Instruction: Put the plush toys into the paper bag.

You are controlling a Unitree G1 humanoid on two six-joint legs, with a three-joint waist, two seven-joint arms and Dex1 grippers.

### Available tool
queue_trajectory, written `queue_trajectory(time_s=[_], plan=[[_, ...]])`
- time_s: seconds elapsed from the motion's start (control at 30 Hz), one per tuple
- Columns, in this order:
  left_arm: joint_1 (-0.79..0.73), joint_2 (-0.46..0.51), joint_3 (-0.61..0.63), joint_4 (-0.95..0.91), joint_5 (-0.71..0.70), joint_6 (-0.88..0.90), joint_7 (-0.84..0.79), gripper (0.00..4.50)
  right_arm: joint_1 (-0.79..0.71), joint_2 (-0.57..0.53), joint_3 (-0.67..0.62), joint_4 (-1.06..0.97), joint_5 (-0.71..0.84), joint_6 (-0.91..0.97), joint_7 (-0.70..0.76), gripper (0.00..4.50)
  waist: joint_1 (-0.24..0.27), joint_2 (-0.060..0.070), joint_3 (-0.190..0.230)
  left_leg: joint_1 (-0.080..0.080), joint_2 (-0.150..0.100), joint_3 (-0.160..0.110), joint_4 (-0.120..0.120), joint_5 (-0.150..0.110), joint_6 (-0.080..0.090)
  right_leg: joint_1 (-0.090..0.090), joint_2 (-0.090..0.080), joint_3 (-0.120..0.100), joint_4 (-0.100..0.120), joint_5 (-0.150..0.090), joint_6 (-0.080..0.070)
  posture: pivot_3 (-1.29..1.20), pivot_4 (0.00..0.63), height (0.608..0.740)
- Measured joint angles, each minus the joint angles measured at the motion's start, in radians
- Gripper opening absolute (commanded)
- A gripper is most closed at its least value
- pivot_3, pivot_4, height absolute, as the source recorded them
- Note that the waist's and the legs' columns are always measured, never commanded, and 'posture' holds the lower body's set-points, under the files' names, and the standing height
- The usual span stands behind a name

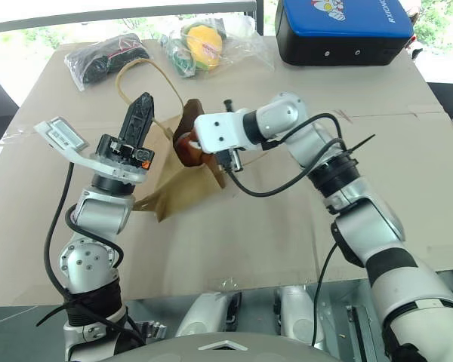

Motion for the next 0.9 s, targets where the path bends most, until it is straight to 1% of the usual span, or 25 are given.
queue_trajectory(time_s=[0.07,0.13,0.17,0.23,0.33,0.47,0.57,0.67,0.7,0.77,0.83,0.87,0.9], plan=[[0.007,-0.023,-0.006,0.000,0.002,-0.005,0.000,0.00,-0.001,0.056,0.016,0.019,0.035,0.000,0.075,1.91,0.000,0.000,0.000,0.000,0.000,-0.001,0.000,0.000,0.000,0.000,0.000,0.000,0.000,0.000,0.000,0.00,0.150,0.740],[0.015,-0.035,-0.010,0.000,0.003,-0.012,-0.001,0.00,0.001,0.083,0.017,0.023,0.050,0.002,0.085,2.90,0.004,0.000,0.000,0.000,0.000,-0.001,0.001,0.000,0.000,0.000,0.000,-0.001,0.000,0.000,0.000,0.00,0.150,0.740],[0.025,-0.042,-0.008,-0.003,0.003,-0.021,-0.002,0.00,0.001,0.080,0.012,0.023,0.056,0.002,0.086,3.33,0.007,0.000,0.000,0.000,0.000,-0.002,0.001,0.000,0.000,0.001,-0.001,-0.002,0.000,0.000,0.000,0.00,0.150,0.740],[0.044,-0.047,0.001,-0.003,0.001,-0.032,-0.008,0.00,0.008,0.050,-0.001,0.016,0.059,0.003,0.086,3.33,0.014,0.000,0.000,-0.001,-0.001,-0.003,0.002,0.000,0.000,0.001,-0.001,-0.002,0.000,0.000,0.000,0.00,0.150,0.740],[0.065,-0.050,0.010,-0.008,-0.004,-0.043,-0.019,0.00,0.056,-0.021,-0.050,-0.047,0.084,0.069,0.087,3.33,0.016,0.000,0.000,-0.001,-0.002,-0.003,0.003,0.000,0.000,0.001,-0.002,-0.002,0.000,0.000,0.000,0.00,0.150,0.740],[0.075,-0.049,0.021,-0.022,-0.028,-0.045,-0.035,0.00,0.155,-0.146,-0.121,-0.237,0.134,0.245,0.083,3.33,0.015,0.000,0.000,-0.002,-0.001,-0.003,0.002,0.000,0.000,0.000,-0.002,-0.002,0.000,0.000,0.000,0.00,0.150,0.740],[0.074,-0.044,0.042,-0.024,-0.050,-0.046,-0.043,0.00,0.251,-0.258,-0.179,-0.400,0.175,0.411,0.071,3.33,0.011,0.000,0.000,-0.002,-0.001,-0.003,0.001,0.000,0.000,0.000,-0.002,-0.002,0.000,0.000,0.000,0.00,0.150,0.740],[0.064,-0.038,0.040,-0.025,-0.063,-0.042,-0.057,0.00,0.347,-0.309,-0.252,-0.531,0.226,0.690,-0.021,3.33,0.009,0.000,0.000,-0.002,-0.001,-0.003,0.001,0.000,0.000,0.001,-0.002,-0.002,0.000,0.000,0.000,0.00,0.150,0.740],[0.058,-0.032,0.043,-0.026,-0.072,-0.041,-0.058,0.00,0.386,-0.321,-0.291,-0.567,0.249,0.815,-0.069,3.33,0.010,0.000,0.000,-0.002,-0.001,-0.003,0.001,0.000,0.000,0.001,-0.002,-0.002,0.000,0.000,0.000,0.00,0.150,0.740],[0.053,-0.024,0.048,-0.026,-0.080,-0.041,-0.057,0.00,0.432,-0.331,-0.336,-0.594,0.275,0.959,-0.133,3.33,0.010,0.000,0.000,-0.002,-0.001,-0.002,0.001,0.000,0.000,0.001,-0.002,-0.002,0.000,0.000,0.000,0.00,0.150,0.740],[0.052,-0.020,0.050,-0.026,-0.087,-0.041,-0.057,0.00,0.490,-0.317,-0.416,-0.627,0.317,1.124,-0.219,3.33,0.011,0.000,0.000,-0.002,-0.001,-0.002,0.001,0.000,0.000,0.001,-0.002,-0.002,0.000,0.000,0.000,0.00,0.150,0.740],[0.052,-0.018,0.051,-0.026,-0.089,-0.041,-0.056,0.00,0.518,-0.275,-0.491,-0.645,0.359,1.240,-0.277,3.33,0.008,0.000,0.000,-0.002,-0.001,-0.002,0.001,0.000,0.000,0.001,-0.001,-0.001,0.000,0.000,0.000,0.00,0.150,0.740],[0.052,-0.018,0.050,-0.026,-0.090,-0.041,-0.056,0.00,0.524,-0.262,-0.511,-0.653,0.377,1.283,-0.297,3.33,0.007,0.000,0.000,-0.002,-0.001,-0.002,0.001,0.000,0.000,0.000,-0.001,-0.001,0.000,0.000,0.000,0.00,0.150,0.740]])
